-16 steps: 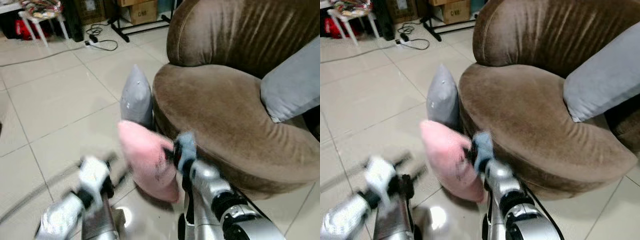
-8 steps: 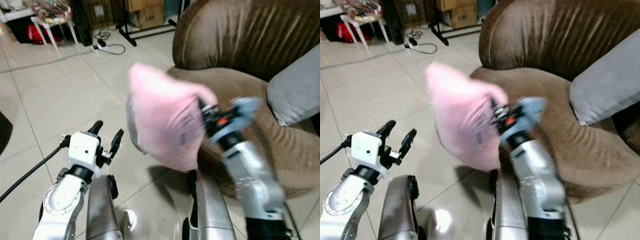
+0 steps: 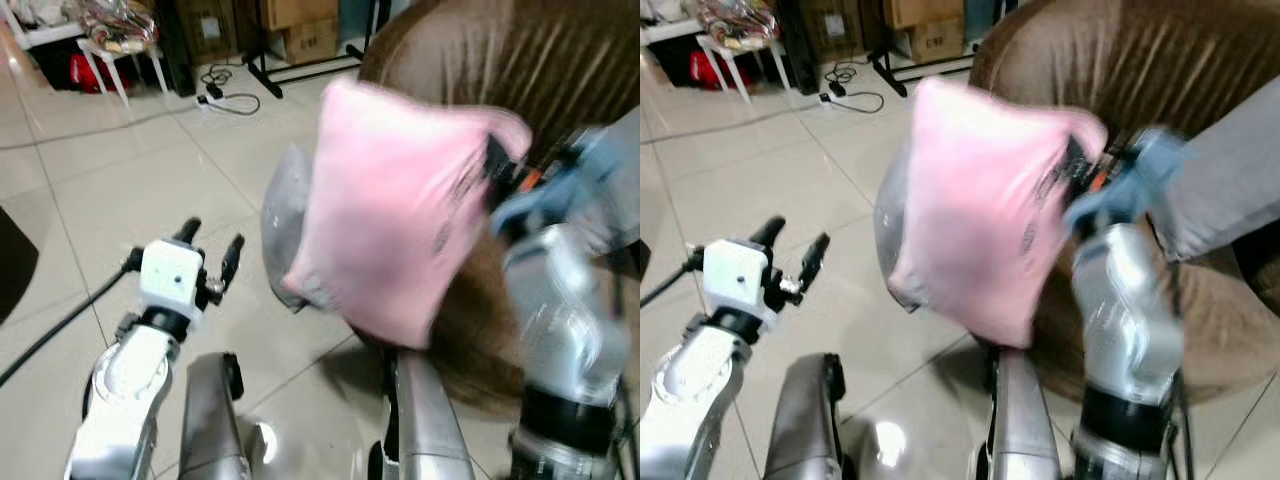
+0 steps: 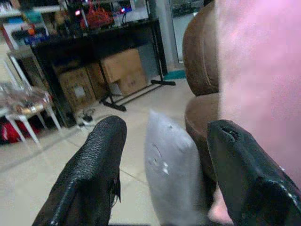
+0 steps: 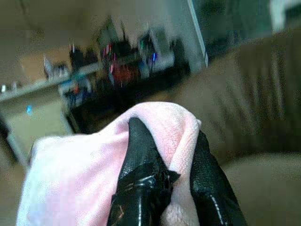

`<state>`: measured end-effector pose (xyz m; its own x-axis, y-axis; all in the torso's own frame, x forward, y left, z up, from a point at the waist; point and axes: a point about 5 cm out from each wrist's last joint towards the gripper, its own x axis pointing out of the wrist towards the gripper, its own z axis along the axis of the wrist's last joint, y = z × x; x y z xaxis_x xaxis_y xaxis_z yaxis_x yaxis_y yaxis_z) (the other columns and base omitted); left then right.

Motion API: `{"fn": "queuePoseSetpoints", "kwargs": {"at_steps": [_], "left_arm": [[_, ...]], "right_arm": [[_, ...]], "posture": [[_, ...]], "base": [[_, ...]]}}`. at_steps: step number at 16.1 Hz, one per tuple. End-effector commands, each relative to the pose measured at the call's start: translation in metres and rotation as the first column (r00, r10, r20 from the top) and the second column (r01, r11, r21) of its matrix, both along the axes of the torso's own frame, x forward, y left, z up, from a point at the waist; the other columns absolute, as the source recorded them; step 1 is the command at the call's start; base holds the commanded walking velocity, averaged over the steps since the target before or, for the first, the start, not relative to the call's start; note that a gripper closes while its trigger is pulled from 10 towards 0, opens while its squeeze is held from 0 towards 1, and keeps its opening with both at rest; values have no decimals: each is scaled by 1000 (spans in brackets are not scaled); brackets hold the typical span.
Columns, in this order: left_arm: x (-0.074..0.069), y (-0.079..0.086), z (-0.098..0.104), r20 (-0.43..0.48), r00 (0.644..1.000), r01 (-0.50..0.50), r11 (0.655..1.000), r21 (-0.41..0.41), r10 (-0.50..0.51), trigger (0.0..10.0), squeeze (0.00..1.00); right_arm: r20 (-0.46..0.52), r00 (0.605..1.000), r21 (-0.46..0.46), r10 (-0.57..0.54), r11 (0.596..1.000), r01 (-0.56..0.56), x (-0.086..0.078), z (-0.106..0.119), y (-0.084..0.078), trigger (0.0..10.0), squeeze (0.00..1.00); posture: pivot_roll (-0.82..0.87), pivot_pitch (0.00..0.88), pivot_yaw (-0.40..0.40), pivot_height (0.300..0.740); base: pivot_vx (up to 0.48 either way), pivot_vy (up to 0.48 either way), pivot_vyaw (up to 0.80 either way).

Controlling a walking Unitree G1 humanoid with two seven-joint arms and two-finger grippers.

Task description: Move the pillow to the sofa from floor

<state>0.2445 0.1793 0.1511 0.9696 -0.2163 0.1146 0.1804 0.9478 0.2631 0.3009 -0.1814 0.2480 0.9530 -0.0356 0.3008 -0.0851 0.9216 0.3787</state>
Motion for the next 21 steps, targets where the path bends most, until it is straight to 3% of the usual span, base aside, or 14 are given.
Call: {"fn": "queuePoseSetpoints", "kwargs": {"at_steps": [1, 3, 5, 7, 9, 10, 12, 17, 21], "left_arm": [[2, 3, 5, 6, 1000, -13, 1000, 16, 13, 10000, 67], [1, 2, 7, 13, 1000, -8, 1000, 22, 7, 10000, 63], [1, 1, 6, 10, 1000, -5, 1000, 28, 4, 10000, 67], [4, -1, 3, -5, 1000, 5, 999, 38, -5, 10000, 63], [6, -3, 0, -18, 1000, 12, 999, 41, -12, 10000, 67], [6, -3, -3, -28, 1000, 16, 999, 44, -15, 10000, 63], [5, -2, -7, -46, 999, 12, 999, 52, -10, 10000, 67], [5, 0, -15, -68, 998, 15, 995, 96, -8, 10000, 75], [7, 0, -17, -63, 998, -15, 998, 66, 19, 10000, 67]], "right_arm": [[96, 992, -10, -80, 997, 82, -5, 27, -15, 10000, 0], [114, 983, -58, -142, 987, 149, -4, 35, -27, 10000, 0], [69, 984, -92, -162, 981, 168, -1, 24, -32, 10000, 0], [-114, 984, -180, -139, 977, 117, 8, -20, -21, 10000, 0], [-387, 908, -283, -161, 958, 49, 10, -88, -13, 10000, 0], [-461, 869, -284, -177, 958, 44, 5, -112, -13, 10000, 0], [-498, 847, -248, -187, 966, 68, 0, -124, -14, 10000, 0], [-468, 862, -269, -195, 961, 72, -1, -121, -13, 10000, 0], [-462, 868, -265, -183, 962, 61, -3, -122, -11, 10000, 0]], "posture": [[-45, 0, -20, 551], [-39, 0, -24, 566], [-38, 0, -24, 586], [-40, 0, -22, 606], [-38, 0, -25, 626], [-33, 0, -27, 636], [-32, 0, -25, 651], [-46, 0, -15, 701], [-52, 0, -13, 736]], "base": [[0, 0, 0], [0, 0, 0], [0, 0, 0], [0, 0, 0], [0, 0, 0], [0, 0, 0], [0, 0, 0], [0, 0, 0], [0, 0, 0]]}}
